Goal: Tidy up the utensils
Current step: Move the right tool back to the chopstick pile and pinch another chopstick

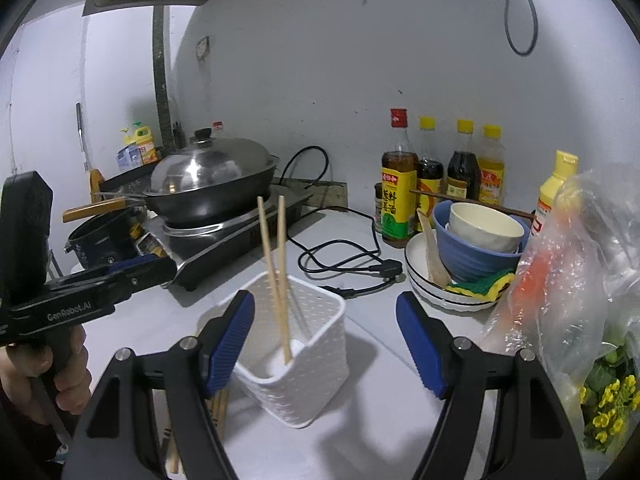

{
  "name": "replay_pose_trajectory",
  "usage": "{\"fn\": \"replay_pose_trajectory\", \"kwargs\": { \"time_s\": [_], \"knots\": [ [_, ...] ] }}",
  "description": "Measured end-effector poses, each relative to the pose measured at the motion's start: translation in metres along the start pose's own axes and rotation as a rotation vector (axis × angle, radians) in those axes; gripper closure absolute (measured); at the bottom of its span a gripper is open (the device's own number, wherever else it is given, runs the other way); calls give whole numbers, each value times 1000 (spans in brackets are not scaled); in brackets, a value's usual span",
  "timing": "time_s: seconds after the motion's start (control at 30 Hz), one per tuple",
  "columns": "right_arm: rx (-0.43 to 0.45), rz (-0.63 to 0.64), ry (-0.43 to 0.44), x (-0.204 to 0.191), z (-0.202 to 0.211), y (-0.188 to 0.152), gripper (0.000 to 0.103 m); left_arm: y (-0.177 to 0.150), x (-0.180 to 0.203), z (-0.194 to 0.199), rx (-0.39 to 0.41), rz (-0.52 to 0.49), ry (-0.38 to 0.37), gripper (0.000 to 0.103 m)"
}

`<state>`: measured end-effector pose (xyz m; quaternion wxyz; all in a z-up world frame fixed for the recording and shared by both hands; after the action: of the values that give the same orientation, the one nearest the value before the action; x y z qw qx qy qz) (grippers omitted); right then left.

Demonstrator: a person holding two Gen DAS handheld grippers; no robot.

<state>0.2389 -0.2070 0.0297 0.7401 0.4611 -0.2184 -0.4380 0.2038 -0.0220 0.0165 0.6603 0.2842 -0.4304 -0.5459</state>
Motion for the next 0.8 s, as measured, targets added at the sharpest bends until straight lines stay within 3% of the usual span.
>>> {"fn": "replay_pose_trajectory", "kwargs": {
  "time_s": [0.17,0.43,0.63,0.8],
  "knots": [
    [15,19,-9,-19,14,1,32,-19,-31,10,-27,13,35,55],
    [-25,54,-24,-44,22,-19,32,-75,-75,0,-166,42,107,55],
    [-110,101,-11,-62,11,-56,32,-112,-73,-17,-270,-30,114,55],
    [-197,137,5,-78,-11,-87,36,-126,-64,-20,-292,-84,124,55]
  ]
}}
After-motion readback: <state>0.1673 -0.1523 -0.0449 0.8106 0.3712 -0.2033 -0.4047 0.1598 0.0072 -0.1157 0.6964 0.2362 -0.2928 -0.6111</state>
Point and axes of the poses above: each gripper's, at about its wrist camera, not at the fingertips, and z roughly against the way its jaws point, x to its right, y to its top, the point moved 8 cm from there along -z, roughly the way its jaws point, and after that the axes turned 1 degree about z, right-handed, at the moved point
